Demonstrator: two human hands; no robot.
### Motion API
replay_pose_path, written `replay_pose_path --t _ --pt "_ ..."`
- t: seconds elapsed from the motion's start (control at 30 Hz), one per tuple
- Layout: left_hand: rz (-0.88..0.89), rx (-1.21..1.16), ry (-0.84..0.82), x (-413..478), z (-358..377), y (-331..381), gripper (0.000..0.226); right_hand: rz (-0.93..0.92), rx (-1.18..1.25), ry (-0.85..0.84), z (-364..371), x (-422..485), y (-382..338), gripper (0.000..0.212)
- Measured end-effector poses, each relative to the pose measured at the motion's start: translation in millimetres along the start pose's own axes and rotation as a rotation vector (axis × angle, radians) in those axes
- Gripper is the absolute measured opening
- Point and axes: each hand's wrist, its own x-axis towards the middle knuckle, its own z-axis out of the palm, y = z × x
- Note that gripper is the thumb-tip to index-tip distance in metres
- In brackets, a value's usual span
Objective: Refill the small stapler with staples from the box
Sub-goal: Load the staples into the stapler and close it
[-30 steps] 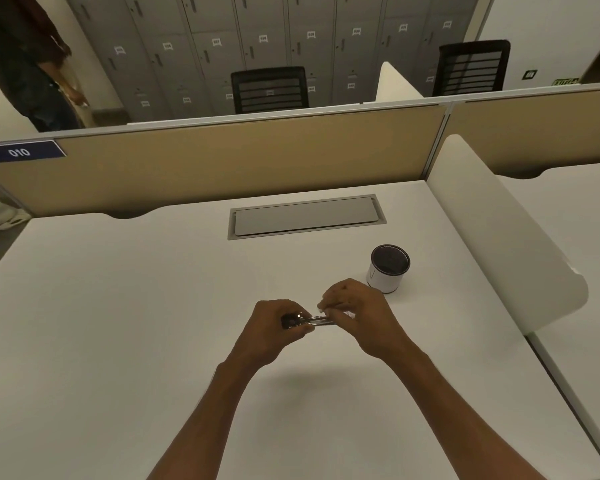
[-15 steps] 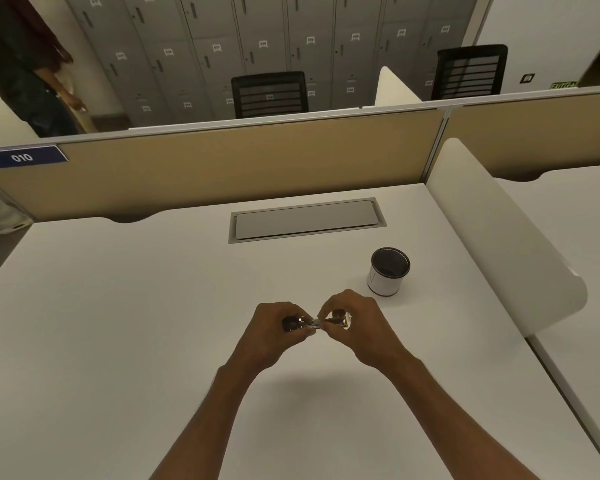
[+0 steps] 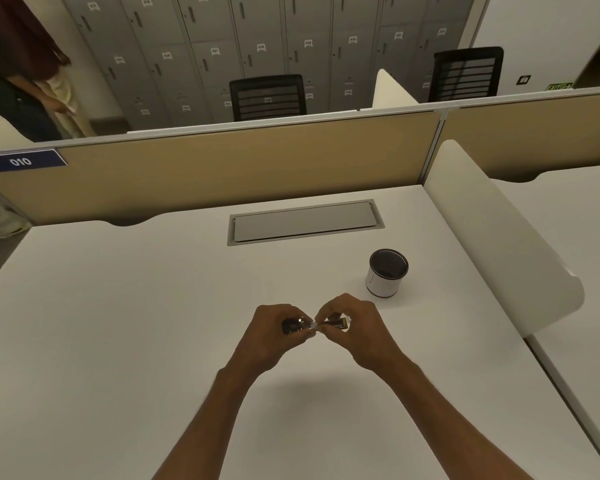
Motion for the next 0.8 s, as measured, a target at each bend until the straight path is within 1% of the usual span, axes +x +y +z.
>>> replay_pose_path --t 0.2,0.43,0.6,0.8 --pt "0.001 0.012 -0.011 0 0 -1 0.011 -0.019 0.085 0.029 -2 -3 -1 0.012" --pt "-0.023 0.016 -0.032 0 3 -4 0.013 -0.04 0.005 -0.018 -5 -3 5 0.02" --pt "-0.027 0.026 -0.001 0 3 -5 0.014 -0.069 0.014 -0.013 -12 -3 6 0.02" --pt "-0.011 0.04 -0.031 1 2 -3 0.013 -0.062 0.007 -0.025 -11 -4 9 0.019"
